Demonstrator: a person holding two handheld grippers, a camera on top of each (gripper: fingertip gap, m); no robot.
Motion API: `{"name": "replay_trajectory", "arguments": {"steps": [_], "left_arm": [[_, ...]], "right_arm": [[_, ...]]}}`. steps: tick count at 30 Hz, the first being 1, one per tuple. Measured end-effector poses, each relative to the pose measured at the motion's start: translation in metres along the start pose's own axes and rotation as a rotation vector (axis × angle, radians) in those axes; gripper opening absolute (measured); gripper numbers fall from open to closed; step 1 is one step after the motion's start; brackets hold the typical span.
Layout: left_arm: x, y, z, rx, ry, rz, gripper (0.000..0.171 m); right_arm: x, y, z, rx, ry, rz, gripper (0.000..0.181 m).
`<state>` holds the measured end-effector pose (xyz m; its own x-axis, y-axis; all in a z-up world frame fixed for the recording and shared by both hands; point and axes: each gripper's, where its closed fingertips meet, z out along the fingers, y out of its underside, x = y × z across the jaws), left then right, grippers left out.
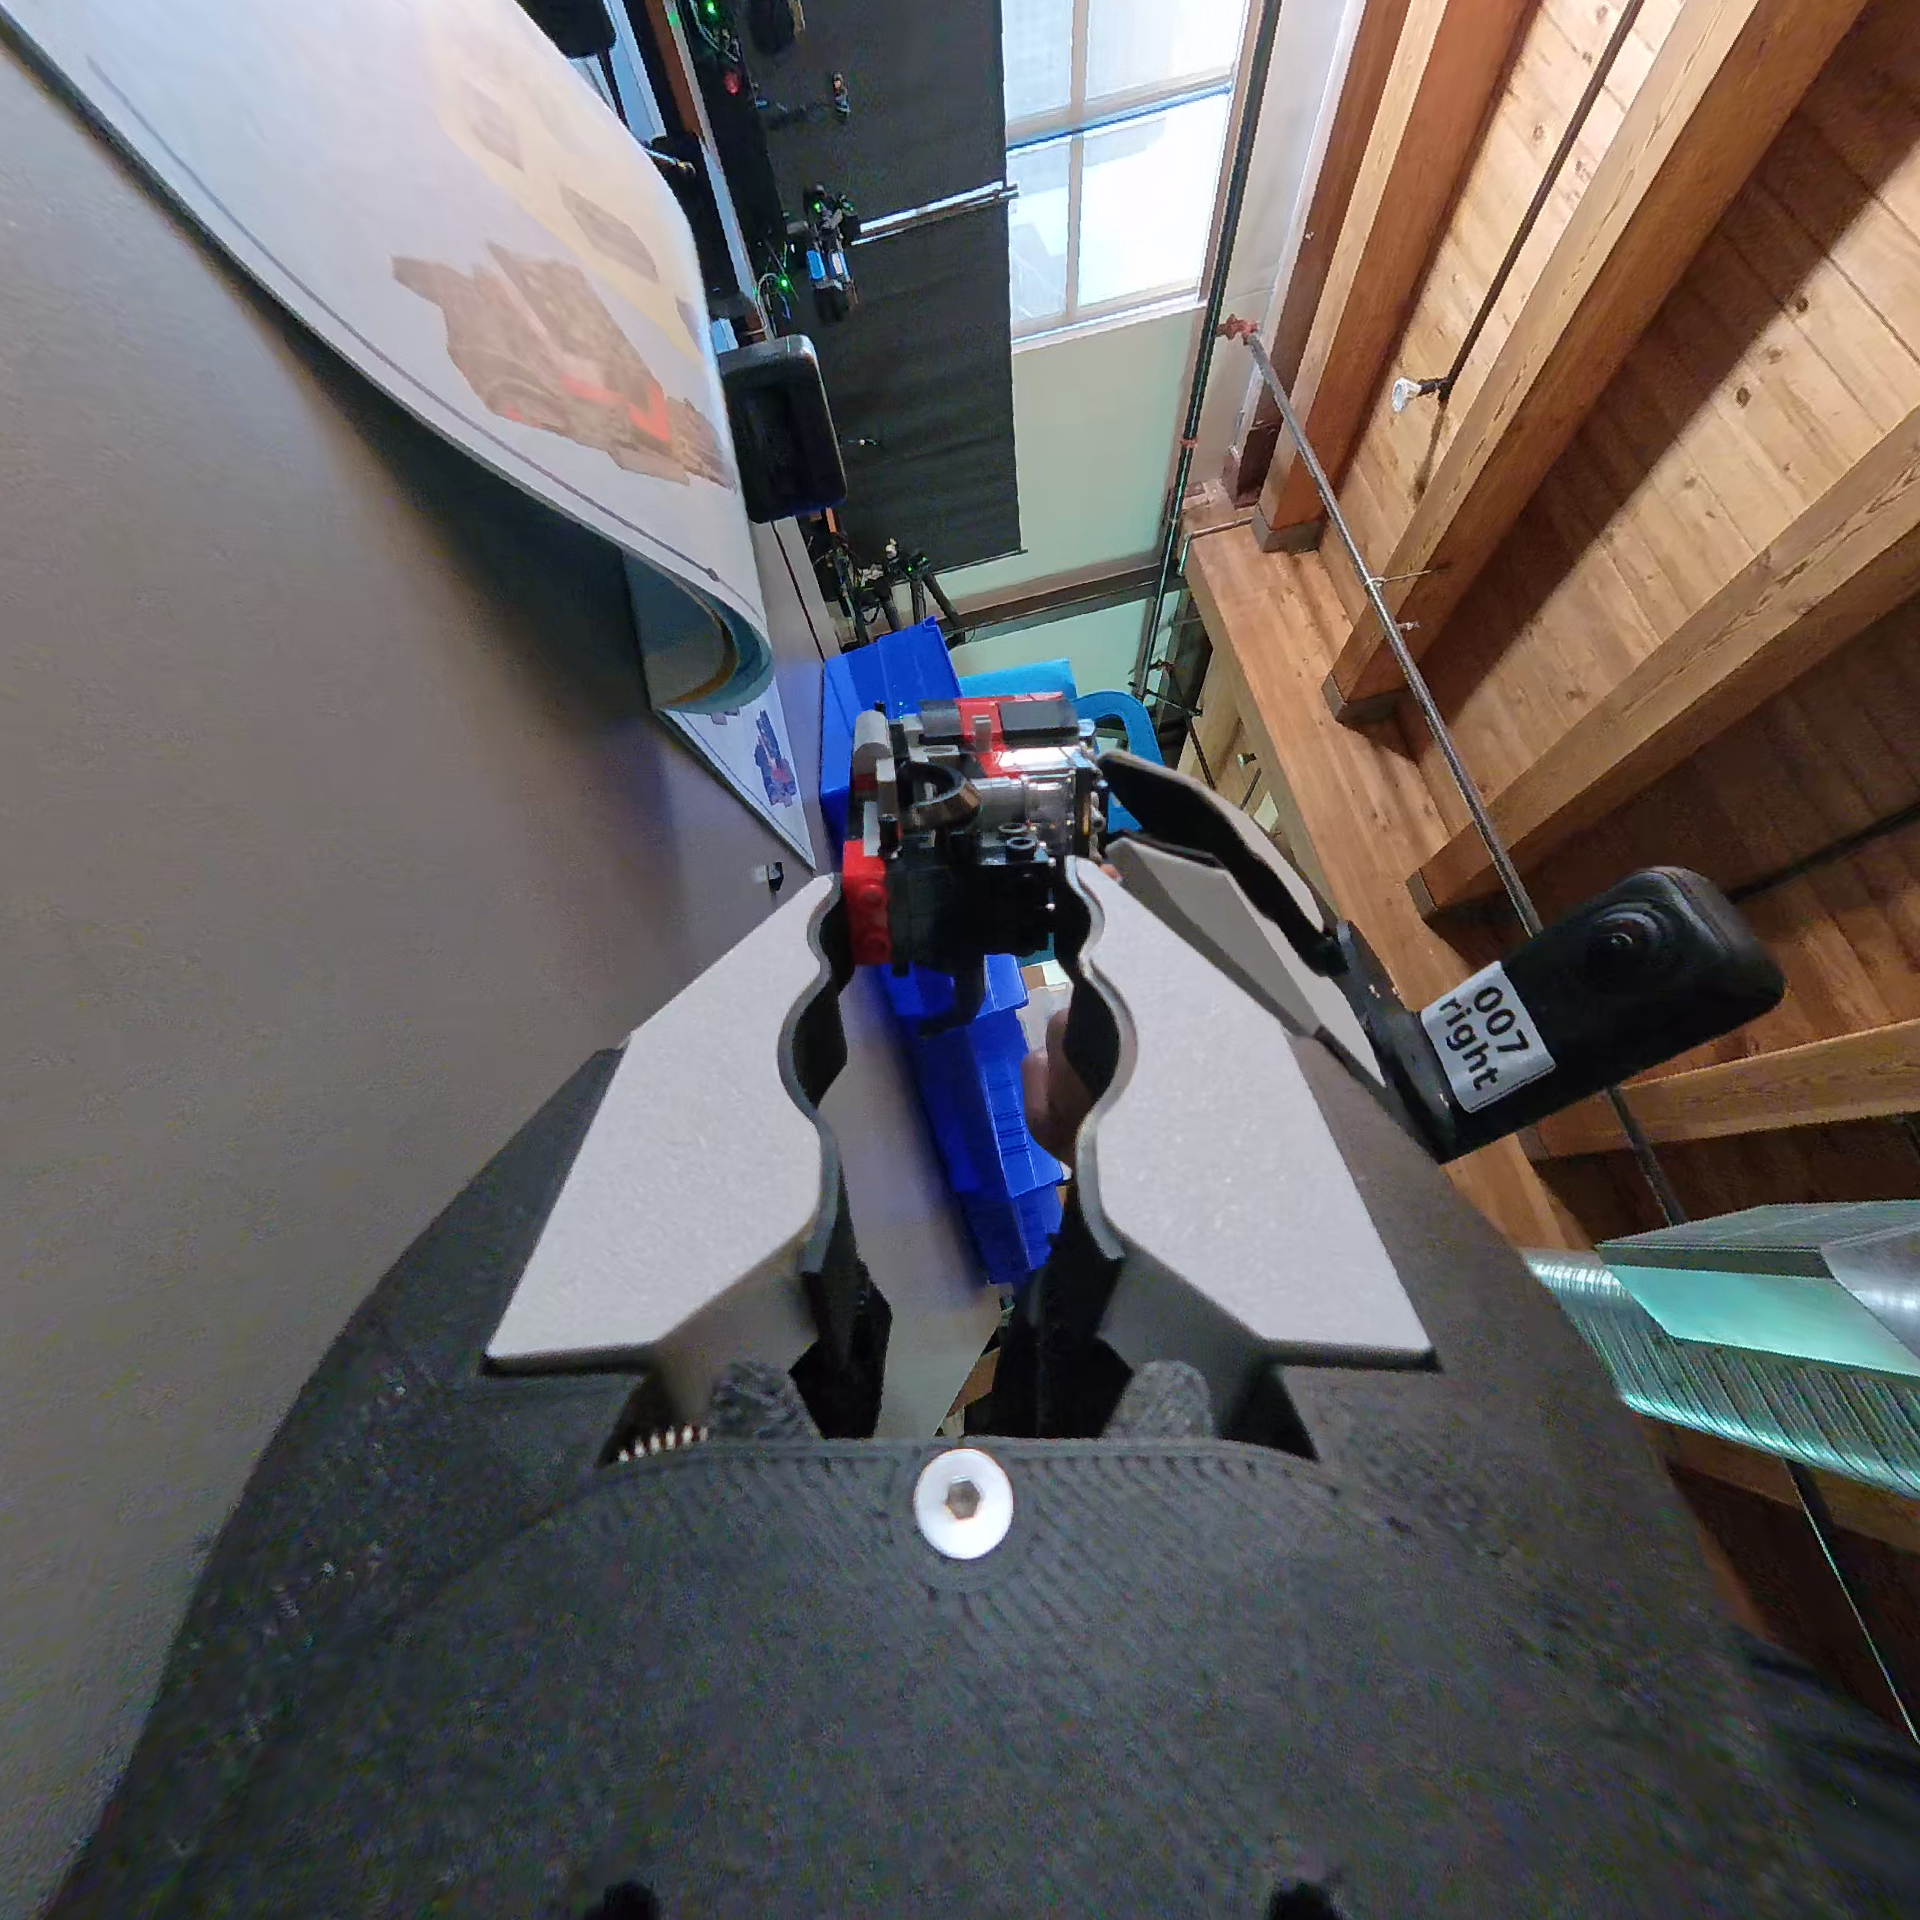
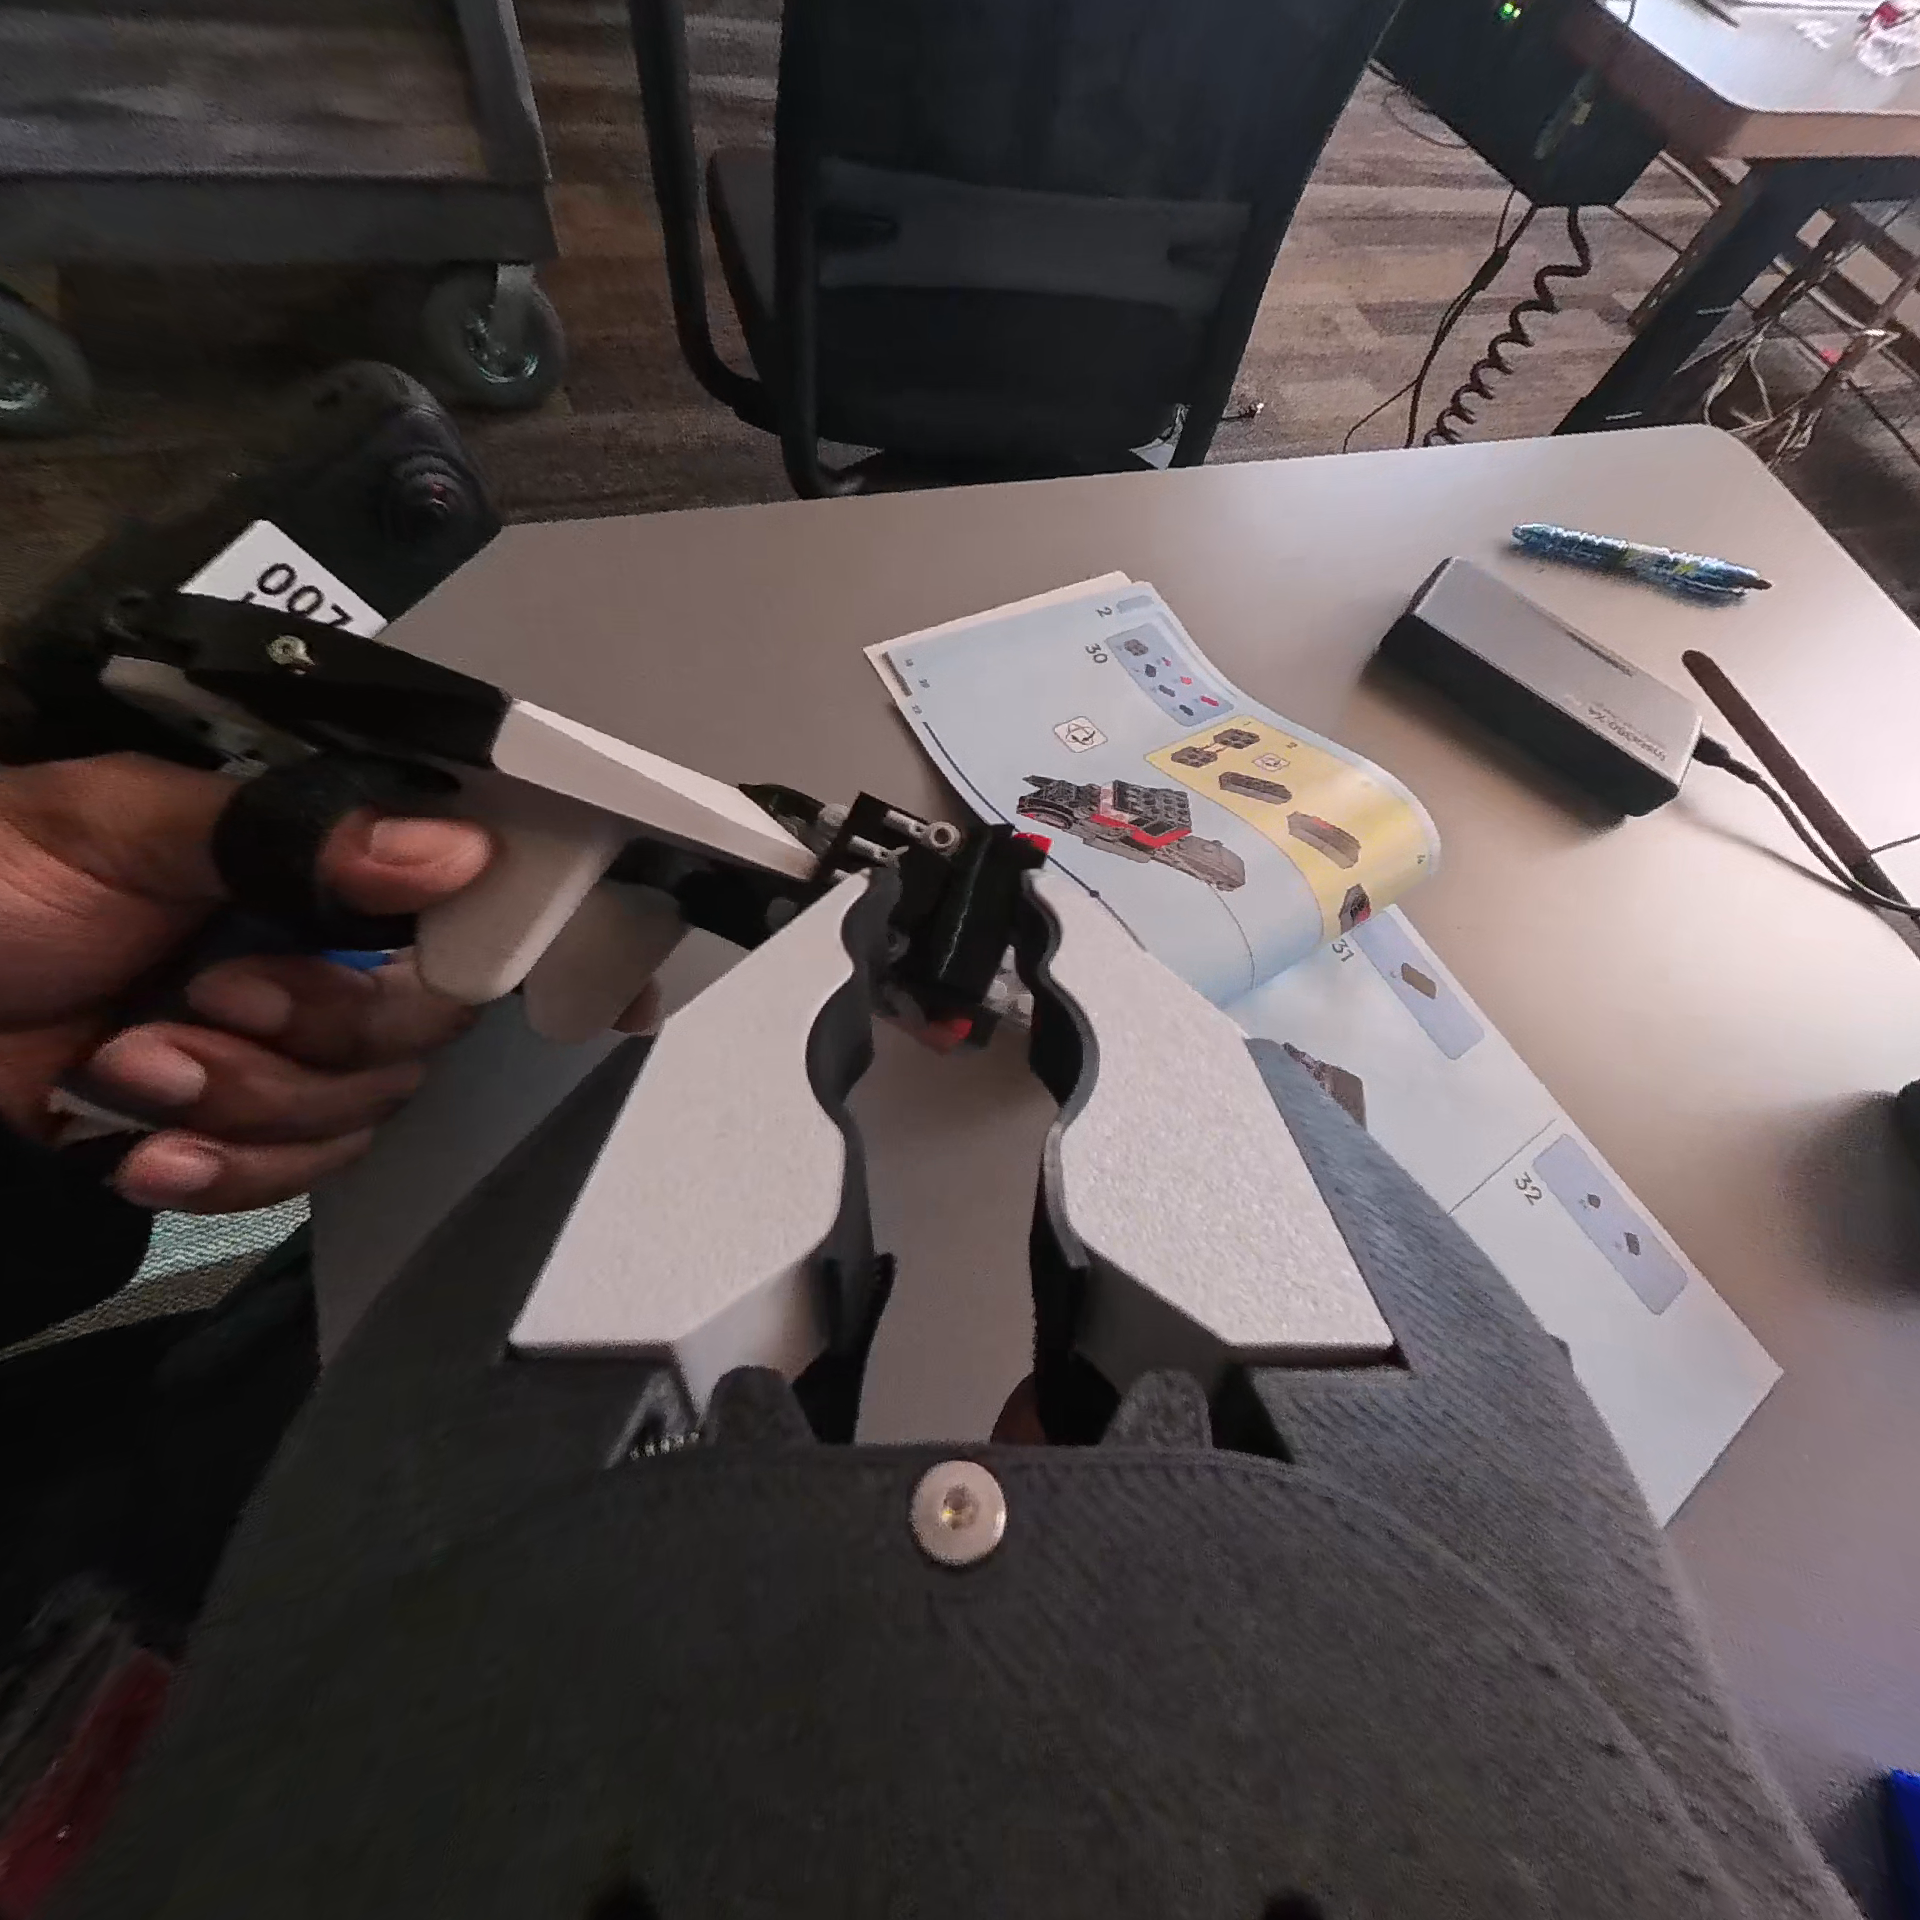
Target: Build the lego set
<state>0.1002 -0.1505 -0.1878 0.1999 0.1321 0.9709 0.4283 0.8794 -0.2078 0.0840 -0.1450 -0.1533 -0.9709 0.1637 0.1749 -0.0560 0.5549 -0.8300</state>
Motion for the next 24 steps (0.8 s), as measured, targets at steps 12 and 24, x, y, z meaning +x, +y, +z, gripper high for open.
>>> {"name": "replay_trajectory", "arguments": {"steps": [12,24], "left_arm": [[0.0,0.0,0.0,0.003,-0.001,0.002,0.039],[0.0,-0.001,0.0,0.005,-0.001,-0.003,0.039]], "right_arm": [[-0.012,-0.001,0.003,0.011,-0.03,0.004,0.022],[-0.006,-0.003,0.005,0.029,-0.01,0.017,0.021]]}}
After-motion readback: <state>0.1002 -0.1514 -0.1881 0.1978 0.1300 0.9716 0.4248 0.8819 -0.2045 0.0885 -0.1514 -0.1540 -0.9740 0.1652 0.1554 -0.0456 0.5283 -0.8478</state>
